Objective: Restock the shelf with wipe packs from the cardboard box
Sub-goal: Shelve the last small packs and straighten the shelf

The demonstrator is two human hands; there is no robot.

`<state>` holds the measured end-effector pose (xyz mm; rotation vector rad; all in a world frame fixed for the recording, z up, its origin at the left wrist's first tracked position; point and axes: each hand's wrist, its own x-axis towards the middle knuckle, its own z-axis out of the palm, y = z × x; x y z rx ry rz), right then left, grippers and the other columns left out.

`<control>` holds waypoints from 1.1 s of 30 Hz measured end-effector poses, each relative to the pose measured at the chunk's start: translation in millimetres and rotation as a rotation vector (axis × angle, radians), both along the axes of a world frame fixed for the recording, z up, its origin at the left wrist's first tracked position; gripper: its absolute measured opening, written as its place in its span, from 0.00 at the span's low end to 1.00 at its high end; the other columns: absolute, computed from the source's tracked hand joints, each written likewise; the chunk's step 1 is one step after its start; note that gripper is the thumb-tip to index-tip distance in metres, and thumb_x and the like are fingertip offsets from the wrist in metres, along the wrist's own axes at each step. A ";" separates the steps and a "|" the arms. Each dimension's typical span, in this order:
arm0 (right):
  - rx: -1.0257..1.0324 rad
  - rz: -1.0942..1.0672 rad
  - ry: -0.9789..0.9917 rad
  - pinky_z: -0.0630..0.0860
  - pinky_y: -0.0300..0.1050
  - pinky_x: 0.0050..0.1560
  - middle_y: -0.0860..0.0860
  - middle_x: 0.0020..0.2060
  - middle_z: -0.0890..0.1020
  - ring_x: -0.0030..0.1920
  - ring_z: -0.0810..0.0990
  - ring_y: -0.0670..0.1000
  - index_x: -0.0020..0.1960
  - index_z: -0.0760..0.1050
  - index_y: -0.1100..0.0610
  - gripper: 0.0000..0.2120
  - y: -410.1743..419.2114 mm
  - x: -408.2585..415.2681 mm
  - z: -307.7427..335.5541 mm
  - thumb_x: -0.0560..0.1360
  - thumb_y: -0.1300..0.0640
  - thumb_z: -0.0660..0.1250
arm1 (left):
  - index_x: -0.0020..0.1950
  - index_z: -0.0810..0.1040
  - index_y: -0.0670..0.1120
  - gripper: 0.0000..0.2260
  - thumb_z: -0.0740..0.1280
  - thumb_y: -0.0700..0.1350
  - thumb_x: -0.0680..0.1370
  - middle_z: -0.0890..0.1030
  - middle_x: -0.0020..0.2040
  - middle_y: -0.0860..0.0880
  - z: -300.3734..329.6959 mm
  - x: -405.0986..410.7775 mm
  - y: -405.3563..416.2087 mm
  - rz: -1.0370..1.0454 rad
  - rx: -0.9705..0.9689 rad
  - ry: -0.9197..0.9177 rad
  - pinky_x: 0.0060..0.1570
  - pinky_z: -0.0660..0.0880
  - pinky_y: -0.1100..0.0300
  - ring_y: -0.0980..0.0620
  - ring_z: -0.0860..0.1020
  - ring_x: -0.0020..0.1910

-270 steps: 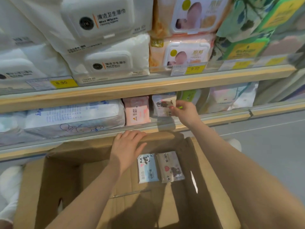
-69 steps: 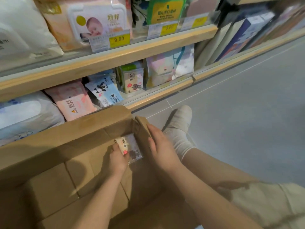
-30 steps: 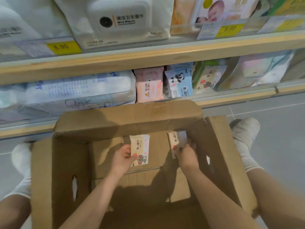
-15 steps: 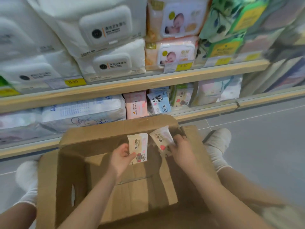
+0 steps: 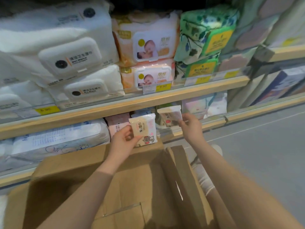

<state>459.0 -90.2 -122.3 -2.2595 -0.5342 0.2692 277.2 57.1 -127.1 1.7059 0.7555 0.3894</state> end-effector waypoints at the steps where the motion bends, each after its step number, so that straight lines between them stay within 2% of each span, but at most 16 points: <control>1: -0.003 -0.003 0.013 0.65 0.39 0.39 0.52 0.48 0.79 0.45 0.73 0.48 0.56 0.77 0.59 0.09 4.8 5.6 -9.1 0.79 0.58 0.61 | 0.54 0.77 0.56 0.15 0.71 0.38 0.73 0.80 0.52 0.57 -5.6 6.2 2.3 -0.004 -0.003 -0.005 0.51 0.78 0.57 0.58 0.79 0.53; 4: -0.023 -0.016 0.066 0.67 0.40 0.43 0.53 0.50 0.80 0.46 0.75 0.50 0.57 0.77 0.59 0.10 18.8 18.7 -41.1 0.79 0.58 0.61 | 0.52 0.77 0.58 0.15 0.71 0.39 0.73 0.81 0.52 0.57 -23.9 19.4 6.7 -0.006 -0.022 -0.004 0.54 0.78 0.47 0.55 0.79 0.54; 7: -0.042 -0.090 0.075 0.68 0.41 0.43 0.54 0.48 0.81 0.45 0.77 0.52 0.55 0.77 0.59 0.09 30.8 27.9 -62.9 0.79 0.59 0.61 | 0.51 0.77 0.59 0.15 0.71 0.39 0.73 0.81 0.52 0.57 -36.7 25.8 8.5 0.002 -0.032 0.003 0.55 0.77 0.47 0.56 0.79 0.54; 11: -0.099 -0.185 0.038 0.67 0.42 0.40 0.55 0.40 0.78 0.39 0.75 0.53 0.46 0.74 0.61 0.07 40.1 30.5 -75.8 0.79 0.61 0.58 | 0.48 0.77 0.59 0.15 0.72 0.39 0.72 0.81 0.48 0.59 -43.3 31.6 10.2 0.020 0.002 0.015 0.57 0.76 0.47 0.55 0.79 0.52; 13: -0.081 -0.199 0.021 0.69 0.43 0.39 0.55 0.40 0.78 0.39 0.75 0.54 0.45 0.73 0.60 0.07 40.3 27.2 -78.8 0.79 0.62 0.58 | 0.47 0.76 0.60 0.15 0.72 0.39 0.72 0.81 0.47 0.60 -43.2 32.6 9.4 0.015 0.019 0.019 0.58 0.75 0.48 0.55 0.79 0.52; 16: 0.007 -0.183 -0.017 0.76 0.46 0.48 0.54 0.49 0.80 0.48 0.79 0.53 0.55 0.76 0.58 0.09 29.3 23.8 -75.6 0.77 0.62 0.61 | 0.48 0.76 0.61 0.16 0.72 0.39 0.73 0.81 0.48 0.60 -38.3 35.7 6.2 0.015 0.016 0.000 0.59 0.75 0.50 0.56 0.79 0.52; 18: 0.065 -0.167 -0.055 0.76 0.46 0.54 0.54 0.54 0.79 0.52 0.78 0.52 0.60 0.75 0.59 0.14 15.0 19.0 -61.7 0.76 0.65 0.62 | 0.48 0.76 0.60 0.15 0.71 0.39 0.73 0.81 0.48 0.59 -33.1 39.8 1.9 0.021 0.014 -0.011 0.58 0.75 0.50 0.56 0.79 0.52; 20: 0.109 -0.042 -0.067 0.75 0.36 0.51 0.51 0.56 0.76 0.50 0.77 0.48 0.62 0.73 0.58 0.16 -0.3 9.8 -42.2 0.75 0.65 0.62 | 0.48 0.76 0.59 0.15 0.71 0.39 0.73 0.80 0.48 0.59 -26.4 45.0 -5.6 0.016 -0.006 -0.007 0.55 0.77 0.49 0.56 0.79 0.51; 22: 0.127 0.170 -0.019 0.72 0.27 0.42 0.47 0.55 0.75 0.45 0.76 0.44 0.65 0.71 0.56 0.20 -10.7 -0.7 -22.9 0.74 0.64 0.64 | 0.50 0.76 0.58 0.15 0.71 0.38 0.73 0.80 0.47 0.60 -18.2 50.1 -15.9 -0.013 -0.024 -0.012 0.53 0.78 0.48 0.56 0.79 0.51; 25: 0.122 0.351 0.001 0.73 0.29 0.37 0.44 0.53 0.77 0.41 0.78 0.43 0.63 0.74 0.54 0.19 -14.9 -6.2 -10.8 0.73 0.59 0.69 | 0.50 0.76 0.59 0.15 0.71 0.39 0.74 0.80 0.48 0.60 -7.2 54.2 -31.7 -0.069 -0.002 -0.035 0.52 0.79 0.51 0.59 0.79 0.50; 29: 0.165 0.377 0.034 0.78 0.37 0.40 0.47 0.49 0.83 0.42 0.81 0.44 0.59 0.77 0.55 0.12 -18.7 -10.4 -3.2 0.75 0.55 0.67 | 0.49 0.75 0.62 0.15 0.71 0.40 0.74 0.81 0.49 0.60 2.5 53.3 -41.5 -0.072 -0.002 -0.066 0.50 0.79 0.56 0.61 0.79 0.49; 31: 0.184 0.351 0.038 0.76 0.32 0.37 0.48 0.47 0.82 0.41 0.81 0.42 0.58 0.77 0.55 0.11 -22.1 -10.9 0.2 0.76 0.56 0.66 | 0.52 0.77 0.59 0.12 0.71 0.43 0.74 0.82 0.52 0.57 1.1 48.4 -37.9 -0.078 0.072 -0.048 0.52 0.77 0.61 0.63 0.79 0.48; 33: 0.183 0.294 0.024 0.74 0.29 0.37 0.47 0.46 0.81 0.43 0.80 0.42 0.57 0.77 0.55 0.10 -24.7 -6.7 0.3 0.77 0.57 0.65 | 0.59 0.77 0.55 0.14 0.70 0.50 0.74 0.79 0.57 0.57 -9.6 38.4 -26.5 -0.123 0.257 0.079 0.59 0.72 0.61 0.62 0.75 0.56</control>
